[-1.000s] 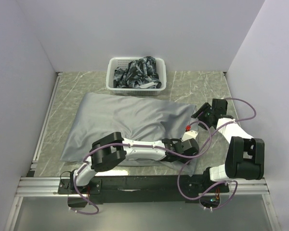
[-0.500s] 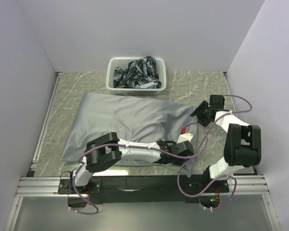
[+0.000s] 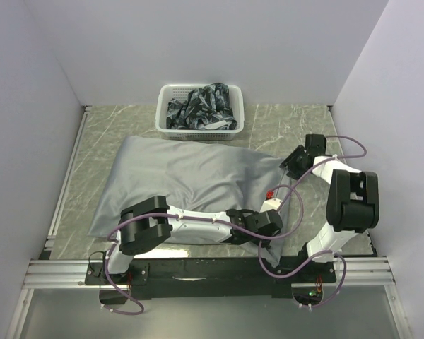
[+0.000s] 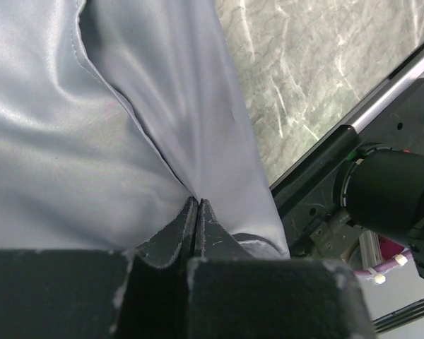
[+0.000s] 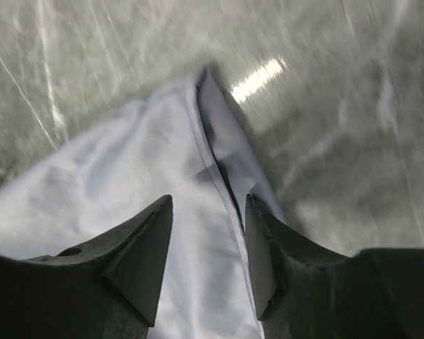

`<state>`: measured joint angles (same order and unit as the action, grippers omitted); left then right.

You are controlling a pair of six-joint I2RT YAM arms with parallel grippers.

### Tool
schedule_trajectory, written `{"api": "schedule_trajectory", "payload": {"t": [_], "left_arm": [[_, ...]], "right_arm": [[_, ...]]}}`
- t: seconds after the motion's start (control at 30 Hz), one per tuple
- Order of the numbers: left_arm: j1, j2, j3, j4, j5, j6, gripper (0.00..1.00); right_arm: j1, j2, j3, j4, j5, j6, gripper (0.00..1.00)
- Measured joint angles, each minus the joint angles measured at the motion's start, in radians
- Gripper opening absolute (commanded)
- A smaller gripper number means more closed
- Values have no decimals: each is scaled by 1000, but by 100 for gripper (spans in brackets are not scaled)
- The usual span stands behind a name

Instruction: Put the pillow into the pillowcase

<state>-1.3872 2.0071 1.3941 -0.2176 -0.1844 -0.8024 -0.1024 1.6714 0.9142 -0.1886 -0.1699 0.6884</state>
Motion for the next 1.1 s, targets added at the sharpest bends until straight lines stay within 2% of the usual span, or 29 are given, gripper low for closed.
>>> {"api": "schedule_trajectory", "payload": {"t": [0.2,0.27,0.37,0.4,0.5,0.67,0.87,0.97,1.07,1.1], "left_arm": [[0,0,0,13,4,0,1],[0,0,-2,17,4,0,1],[0,-2,-11,26,5,1,1],[0,-3,-15,27,5,0,1],[0,-5,-21,27,6,1,1],[3,-13,-24,41,3,5,1],[24,-14,-10,87,-1,24,1],[26,-13,11,106,5,38,7],[26,-13,19,138,27,61,23],[26,-13,17,146,51,66,36]], "right_arm": [[4,82,62,9,4,4,50],[5,104,90,7,7,7,45],[7,142,136,-1,13,6,26],[7,151,148,-5,16,8,16],[7,174,188,-29,24,12,6],[7,198,318,-124,32,17,2],[6,264,496,-262,20,11,2],[4,306,562,-317,16,3,2],[-2,330,592,-345,12,-10,3],[-5,330,592,-343,13,-11,4]]}}
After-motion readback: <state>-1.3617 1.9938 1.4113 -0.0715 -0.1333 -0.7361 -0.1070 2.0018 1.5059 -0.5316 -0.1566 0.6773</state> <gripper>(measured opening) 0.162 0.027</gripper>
